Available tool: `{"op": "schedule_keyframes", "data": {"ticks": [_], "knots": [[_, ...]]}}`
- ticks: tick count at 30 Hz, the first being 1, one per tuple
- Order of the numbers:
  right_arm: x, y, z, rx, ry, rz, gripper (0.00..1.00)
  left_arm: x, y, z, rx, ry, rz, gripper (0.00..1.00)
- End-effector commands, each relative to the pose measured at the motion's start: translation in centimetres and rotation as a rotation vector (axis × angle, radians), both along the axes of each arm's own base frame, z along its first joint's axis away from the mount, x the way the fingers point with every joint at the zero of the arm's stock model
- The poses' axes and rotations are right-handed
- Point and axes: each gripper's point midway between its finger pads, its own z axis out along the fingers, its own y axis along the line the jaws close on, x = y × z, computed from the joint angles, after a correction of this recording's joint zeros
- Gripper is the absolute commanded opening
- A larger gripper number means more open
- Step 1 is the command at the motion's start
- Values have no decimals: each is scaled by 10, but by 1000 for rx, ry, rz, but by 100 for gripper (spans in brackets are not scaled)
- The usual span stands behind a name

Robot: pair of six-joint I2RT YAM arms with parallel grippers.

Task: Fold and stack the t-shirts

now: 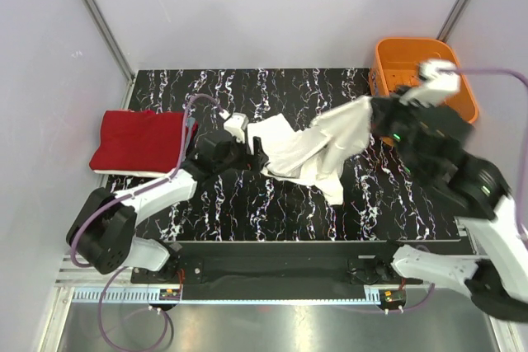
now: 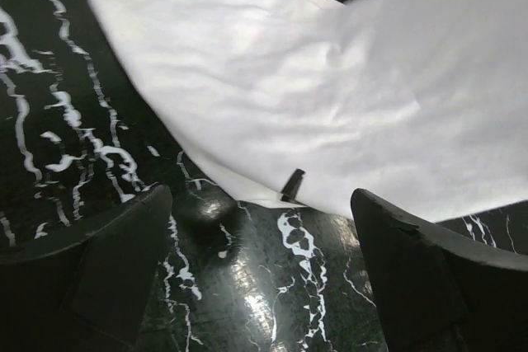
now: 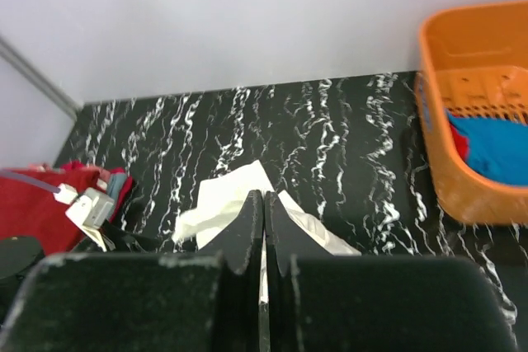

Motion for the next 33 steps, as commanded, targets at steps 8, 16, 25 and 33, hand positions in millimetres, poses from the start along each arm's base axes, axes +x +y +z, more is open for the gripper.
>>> {"op": "schedule_keyframes", "data": {"ticks": [8, 16, 25, 33], "knots": [[-75, -137, -32, 445, -204, -340, 0, 10, -47, -11, 48, 23, -123, 96], [-66, -119, -67, 359, -107, -312, 0, 44, -44, -26, 139, 106, 13, 99], [-44, -76, -92, 282, -16, -224, 0, 114, -55, -23, 309, 205, 140, 99], [-42, -72, -100, 253, 2, -215, 0, 137, -77, -68, 433, 313, 62, 99]]}}
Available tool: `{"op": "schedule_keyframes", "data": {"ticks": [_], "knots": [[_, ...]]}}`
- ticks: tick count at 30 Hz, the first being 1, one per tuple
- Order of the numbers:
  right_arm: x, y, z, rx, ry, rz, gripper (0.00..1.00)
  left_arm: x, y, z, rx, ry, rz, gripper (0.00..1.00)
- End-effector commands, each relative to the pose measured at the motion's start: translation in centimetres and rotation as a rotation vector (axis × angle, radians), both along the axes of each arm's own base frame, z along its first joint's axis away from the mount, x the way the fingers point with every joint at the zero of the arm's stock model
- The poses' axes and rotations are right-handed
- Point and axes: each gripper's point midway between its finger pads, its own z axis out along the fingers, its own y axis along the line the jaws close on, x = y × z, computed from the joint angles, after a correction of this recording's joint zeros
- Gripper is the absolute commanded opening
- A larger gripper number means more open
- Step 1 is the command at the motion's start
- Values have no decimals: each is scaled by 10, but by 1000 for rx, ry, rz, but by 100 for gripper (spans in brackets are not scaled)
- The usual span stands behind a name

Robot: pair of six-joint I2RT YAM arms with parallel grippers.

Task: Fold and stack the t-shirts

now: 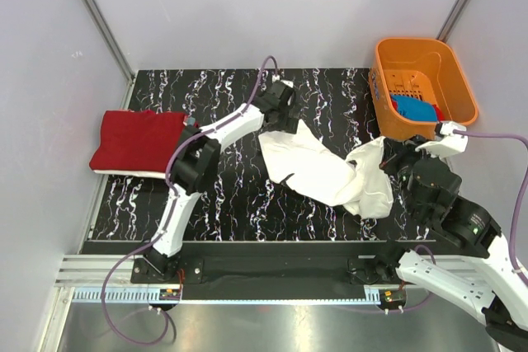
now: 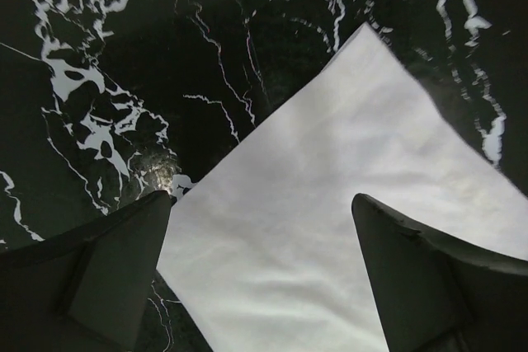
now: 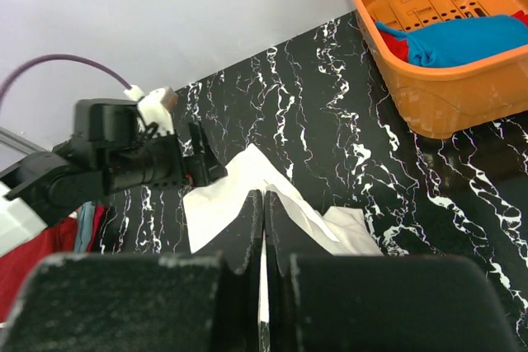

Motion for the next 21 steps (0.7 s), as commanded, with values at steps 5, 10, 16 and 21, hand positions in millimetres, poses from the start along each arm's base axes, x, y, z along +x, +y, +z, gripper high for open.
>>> {"op": "schedule_keyframes", "data": {"ticks": [5, 10, 16, 21], "knots": [[-1, 0, 9, 38, -30, 6, 0, -19, 16, -45, 158, 169, -19, 99], [2, 5, 6, 35, -24, 16, 0, -44, 8, -57, 124, 256, -89, 59], [11, 19, -3, 8, 11, 33, 0, -50, 50, -18, 64, 184, -6, 0], [18, 25, -12, -11, 37, 23, 0, -46, 149, 90, -167, -91, 252, 0]]}}
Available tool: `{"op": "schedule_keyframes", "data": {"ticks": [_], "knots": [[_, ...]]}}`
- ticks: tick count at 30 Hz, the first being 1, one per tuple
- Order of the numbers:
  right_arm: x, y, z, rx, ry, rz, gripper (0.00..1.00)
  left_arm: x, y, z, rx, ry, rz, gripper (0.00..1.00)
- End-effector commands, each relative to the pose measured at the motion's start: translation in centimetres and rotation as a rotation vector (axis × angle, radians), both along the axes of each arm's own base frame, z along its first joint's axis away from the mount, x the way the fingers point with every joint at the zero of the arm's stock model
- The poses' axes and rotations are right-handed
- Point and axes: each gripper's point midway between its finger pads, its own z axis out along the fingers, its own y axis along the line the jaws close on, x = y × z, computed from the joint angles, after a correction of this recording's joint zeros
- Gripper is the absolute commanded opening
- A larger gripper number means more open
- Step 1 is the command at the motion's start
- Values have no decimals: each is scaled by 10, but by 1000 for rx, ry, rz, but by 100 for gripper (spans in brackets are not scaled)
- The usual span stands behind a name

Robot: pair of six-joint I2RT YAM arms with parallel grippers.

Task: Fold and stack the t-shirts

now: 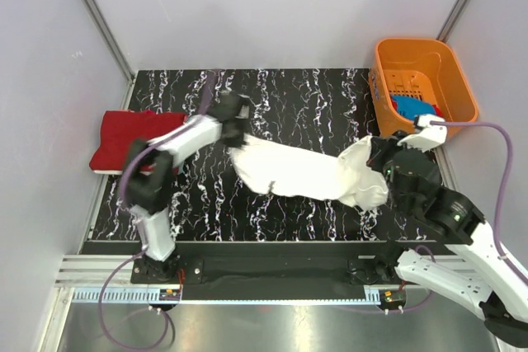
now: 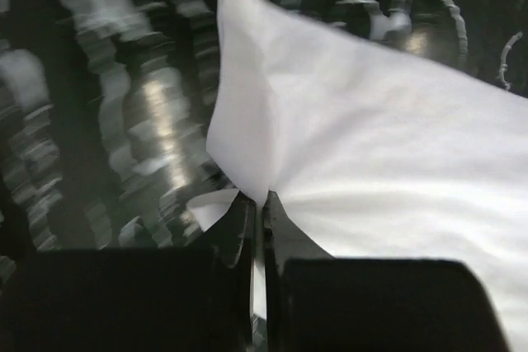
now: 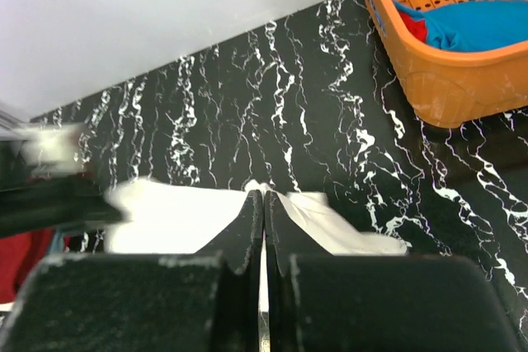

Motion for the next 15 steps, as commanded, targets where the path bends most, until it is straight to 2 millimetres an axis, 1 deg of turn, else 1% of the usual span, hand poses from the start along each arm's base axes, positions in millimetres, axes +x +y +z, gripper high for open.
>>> {"op": "schedule_keyframes", "data": {"ticks": [1, 2, 3, 4, 5, 6, 7, 8, 9, 10, 11, 12, 13, 14, 15], "knots": [[7, 3, 0, 29, -6, -27, 0, 27, 65, 116, -215, -345, 255, 0], [7, 0, -1, 36, -6, -46, 0, 4, 81, 121, -238, -414, 289, 0], [7, -2, -5, 35, -3, -64, 0, -6, 90, 124, -246, -443, 317, 0], [5, -7, -5, 42, -8, -80, 0, -19, 96, 117, -268, -445, 360, 0], [4, -13, -7, 48, -12, -109, 0, -42, 98, 106, -315, -460, 353, 2], [3, -15, -12, 58, -9, -125, 0, -56, 99, 93, -335, -450, 351, 4], [-2, -22, -12, 78, -23, -137, 0, -67, 101, 86, -361, -445, 371, 21], [-4, -25, -13, 93, -30, -146, 0, -77, 105, 94, -388, -492, 382, 37], [-5, -29, -19, 101, -32, -163, 0, -97, 114, 62, -353, -448, 401, 53], [-10, -36, -16, 131, -57, -168, 0, -105, 118, 72, -388, -494, 419, 73], [-13, -39, -16, 141, -68, -172, 0, -113, 122, 66, -383, -500, 427, 81], [-13, -41, -20, 140, -72, -179, 0, -122, 130, 54, -363, -500, 445, 85], [-16, -44, -17, 155, -87, -183, 0, -126, 133, 55, -364, -517, 445, 89], [-16, -46, -18, 151, -87, -187, 0, -129, 136, 63, -371, -547, 444, 93], [-17, -48, -17, 150, -89, -197, 0, -131, 138, 66, -367, -556, 441, 93]]}}
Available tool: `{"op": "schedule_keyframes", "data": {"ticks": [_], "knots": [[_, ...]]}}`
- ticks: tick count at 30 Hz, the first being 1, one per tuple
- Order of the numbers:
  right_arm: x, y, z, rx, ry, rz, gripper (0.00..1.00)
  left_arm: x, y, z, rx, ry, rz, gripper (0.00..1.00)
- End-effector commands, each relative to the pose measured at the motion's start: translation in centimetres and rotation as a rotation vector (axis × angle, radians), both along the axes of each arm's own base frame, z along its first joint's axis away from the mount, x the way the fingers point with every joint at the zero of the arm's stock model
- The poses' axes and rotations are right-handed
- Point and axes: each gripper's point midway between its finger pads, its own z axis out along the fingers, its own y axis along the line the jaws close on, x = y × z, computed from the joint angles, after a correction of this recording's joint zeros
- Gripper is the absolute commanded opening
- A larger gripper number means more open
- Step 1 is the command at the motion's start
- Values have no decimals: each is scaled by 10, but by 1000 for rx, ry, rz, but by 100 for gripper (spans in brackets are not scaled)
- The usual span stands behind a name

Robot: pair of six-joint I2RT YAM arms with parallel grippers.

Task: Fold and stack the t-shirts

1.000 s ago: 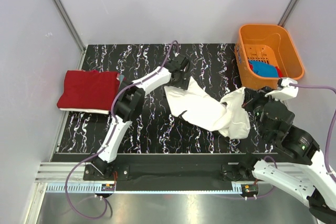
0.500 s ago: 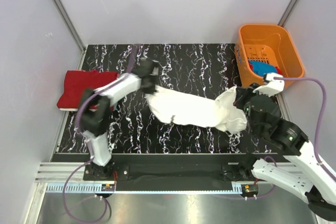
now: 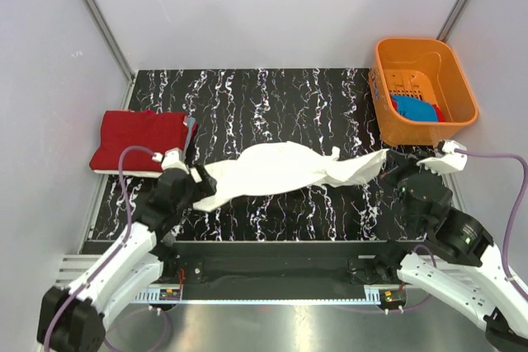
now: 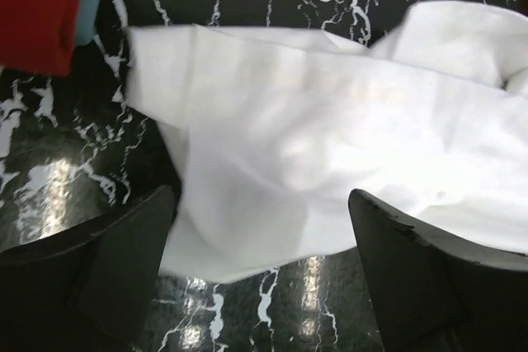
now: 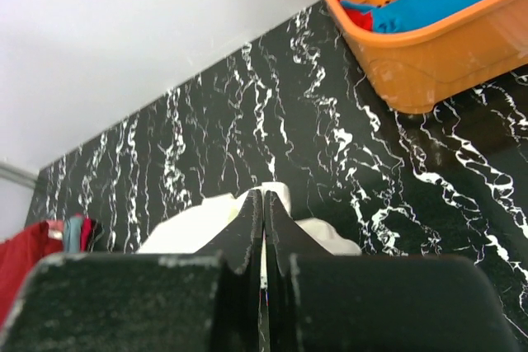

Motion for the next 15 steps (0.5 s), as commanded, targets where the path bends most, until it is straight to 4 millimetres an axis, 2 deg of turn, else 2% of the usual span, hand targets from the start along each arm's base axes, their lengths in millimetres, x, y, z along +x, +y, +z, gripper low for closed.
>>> {"op": "schedule_keyframes", "data": {"ticks": [1, 4, 7, 9, 14, 15], "knots": [[0, -16, 11, 44, -48, -98, 0, 12, 7, 45, -33, -164, 62, 94], [-1, -23, 14, 21, -43, -131, 0, 14, 7, 53, 2, -147, 41, 95], [-3, -31, 20, 1, -50, -161, 0, 16, 4, 50, 30, -97, 16, 95], [-4, -33, 22, -6, -51, -165, 0, 19, -3, 43, 40, -53, -15, 94], [-2, -29, 15, -12, -42, -148, 0, 24, -14, 24, 69, 24, -86, 85], [-2, -28, 13, -15, -38, -145, 0, 26, -16, 25, 70, 27, -91, 84]]}}
